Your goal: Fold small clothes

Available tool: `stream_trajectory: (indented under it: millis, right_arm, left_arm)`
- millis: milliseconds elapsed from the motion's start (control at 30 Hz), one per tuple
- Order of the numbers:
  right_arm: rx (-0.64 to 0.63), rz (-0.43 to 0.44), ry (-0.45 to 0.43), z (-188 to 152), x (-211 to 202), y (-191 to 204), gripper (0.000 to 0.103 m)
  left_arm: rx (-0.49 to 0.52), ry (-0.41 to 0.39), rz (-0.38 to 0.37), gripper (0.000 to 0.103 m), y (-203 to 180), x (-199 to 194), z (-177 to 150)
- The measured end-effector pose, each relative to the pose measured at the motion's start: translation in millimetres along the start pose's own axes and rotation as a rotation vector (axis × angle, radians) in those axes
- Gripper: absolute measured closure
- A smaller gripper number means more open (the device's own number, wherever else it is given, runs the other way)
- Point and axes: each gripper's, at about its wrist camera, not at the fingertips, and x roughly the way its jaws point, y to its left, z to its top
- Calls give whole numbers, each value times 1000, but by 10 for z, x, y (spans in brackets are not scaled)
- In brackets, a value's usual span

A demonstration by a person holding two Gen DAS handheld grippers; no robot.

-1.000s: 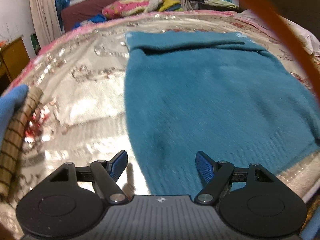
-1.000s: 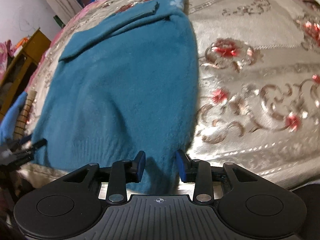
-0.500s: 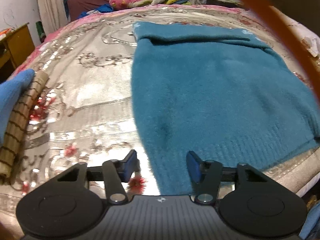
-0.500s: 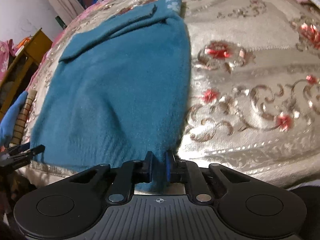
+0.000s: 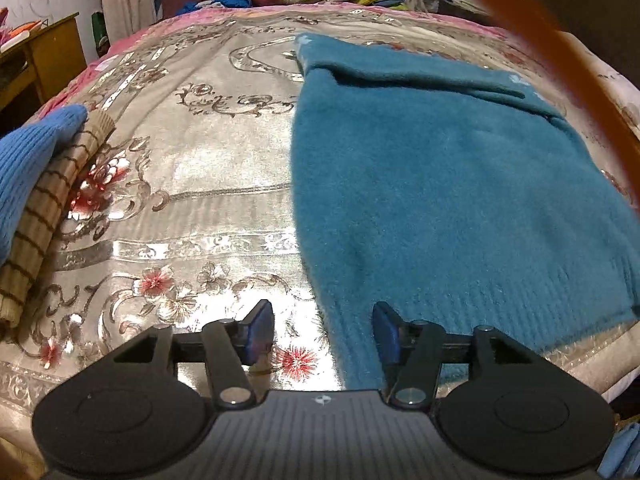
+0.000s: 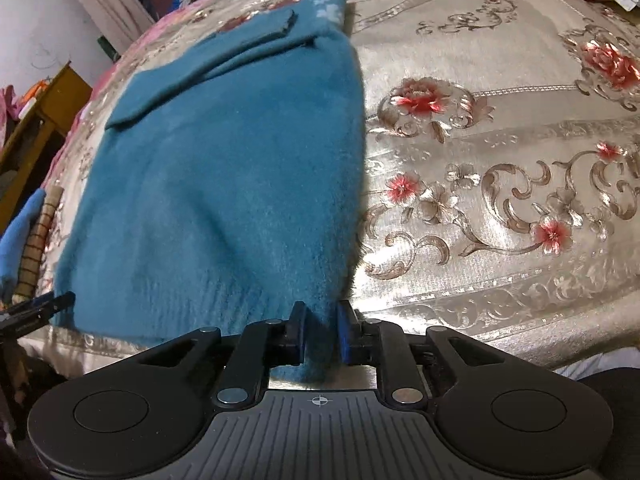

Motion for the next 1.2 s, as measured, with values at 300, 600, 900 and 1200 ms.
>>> stream_trajectory:
  millis: [300, 600, 900, 1200]
  right_arm:
    - [10, 18, -19, -2, 78, 35, 69]
    - [110, 109, -49, -23, 150, -170, 67]
    - [240, 281, -29, -1, 227, -448, 65]
    - [262, 371, -57, 39, 347, -443, 65]
  left_arm:
    - [3, 0, -51, 32, -62, 51, 12]
    - [-6, -23, -94, 30, -67, 148, 122]
    - [-6, -20, -142, 33, -94, 131, 102]
    - [-42, -17, -174, 32, -39, 281, 284]
